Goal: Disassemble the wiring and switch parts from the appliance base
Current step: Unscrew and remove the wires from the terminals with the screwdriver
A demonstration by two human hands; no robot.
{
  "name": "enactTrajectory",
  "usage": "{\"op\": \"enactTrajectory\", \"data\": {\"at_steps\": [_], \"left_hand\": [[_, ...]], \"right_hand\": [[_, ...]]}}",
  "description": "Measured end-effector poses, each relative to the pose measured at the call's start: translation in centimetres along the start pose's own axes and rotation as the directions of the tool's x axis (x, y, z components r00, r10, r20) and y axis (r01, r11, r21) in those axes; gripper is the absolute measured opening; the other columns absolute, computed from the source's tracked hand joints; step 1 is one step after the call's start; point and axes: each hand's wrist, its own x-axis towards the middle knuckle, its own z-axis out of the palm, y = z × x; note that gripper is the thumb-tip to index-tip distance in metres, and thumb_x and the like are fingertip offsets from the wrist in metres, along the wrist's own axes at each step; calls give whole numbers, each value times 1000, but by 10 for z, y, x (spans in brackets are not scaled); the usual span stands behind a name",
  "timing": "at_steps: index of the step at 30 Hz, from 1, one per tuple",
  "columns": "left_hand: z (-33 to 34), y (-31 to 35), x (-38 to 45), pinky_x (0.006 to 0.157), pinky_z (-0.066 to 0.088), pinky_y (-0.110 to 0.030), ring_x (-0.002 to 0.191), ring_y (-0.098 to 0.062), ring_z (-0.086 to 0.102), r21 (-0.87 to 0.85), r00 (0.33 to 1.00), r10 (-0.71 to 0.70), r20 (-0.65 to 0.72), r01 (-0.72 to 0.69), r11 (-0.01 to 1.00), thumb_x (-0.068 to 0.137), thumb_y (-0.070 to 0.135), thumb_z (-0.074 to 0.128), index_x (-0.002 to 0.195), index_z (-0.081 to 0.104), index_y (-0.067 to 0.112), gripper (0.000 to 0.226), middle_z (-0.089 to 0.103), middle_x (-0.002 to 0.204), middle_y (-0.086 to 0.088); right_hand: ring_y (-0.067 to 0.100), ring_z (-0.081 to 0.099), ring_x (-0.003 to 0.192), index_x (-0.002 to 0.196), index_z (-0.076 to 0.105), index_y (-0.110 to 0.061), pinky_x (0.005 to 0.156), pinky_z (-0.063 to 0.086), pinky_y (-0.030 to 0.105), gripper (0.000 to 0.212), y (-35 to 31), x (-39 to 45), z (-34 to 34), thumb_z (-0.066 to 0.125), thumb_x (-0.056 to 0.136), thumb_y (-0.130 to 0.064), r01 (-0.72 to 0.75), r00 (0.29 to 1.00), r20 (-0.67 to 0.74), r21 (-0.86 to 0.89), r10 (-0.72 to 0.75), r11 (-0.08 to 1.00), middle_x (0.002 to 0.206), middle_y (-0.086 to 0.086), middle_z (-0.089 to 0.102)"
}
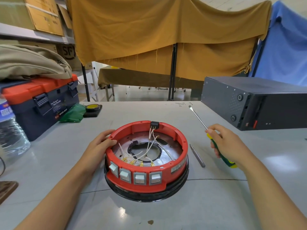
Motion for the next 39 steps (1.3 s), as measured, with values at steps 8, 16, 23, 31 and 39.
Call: {"op": "enactTrajectory", "data": {"at_steps": [8,16,23,31,39], "left_hand": [[-7,4,2,71,46,-24,87,-14,66,79,1000,-5,-12,6,997,87,11,57,105,63,30,27,67,103,-2],[-6,5,8,58,57,-29,68,-23,65,-110,995,-99,-15,97,989,85,17,64,101,66,11,17,71,88,-16],[-4,5,8,79,53,-31,94,-19,69,-66,990,-131,50,134,989,96,38,44,109,64,16,33,73,102,-1],[-20,17,-2,93,46,-30,106,-9,61,201,962,-142,235,95,975,79,37,63,108,60,36,30,64,114,7],[-35,24,-5,72,49,-23,90,-8,67,288,933,-234,272,153,945,56,34,82,112,58,21,62,70,100,0]], "right_hand": [[9,52,44,100,65,-9,43,45,21,15,-21,-4,18,68,85,-12,-140,966,259,471,15,871,60,1,66],[17,53,46,107,66,-12,46,49,27,29,-30,-4,29,71,82,-24,-163,954,301,495,7,853,53,5,57],[25,62,70,102,67,-16,68,54,36,21,-32,-5,41,72,81,-15,-136,964,267,473,6,871,83,13,70],[13,64,55,94,68,-15,54,52,25,11,-28,-8,41,69,84,-12,-136,981,189,499,46,856,72,7,69],[25,53,60,94,66,-8,60,45,33,9,-28,-12,42,66,85,-9,-151,985,150,515,85,844,70,16,60]]}}
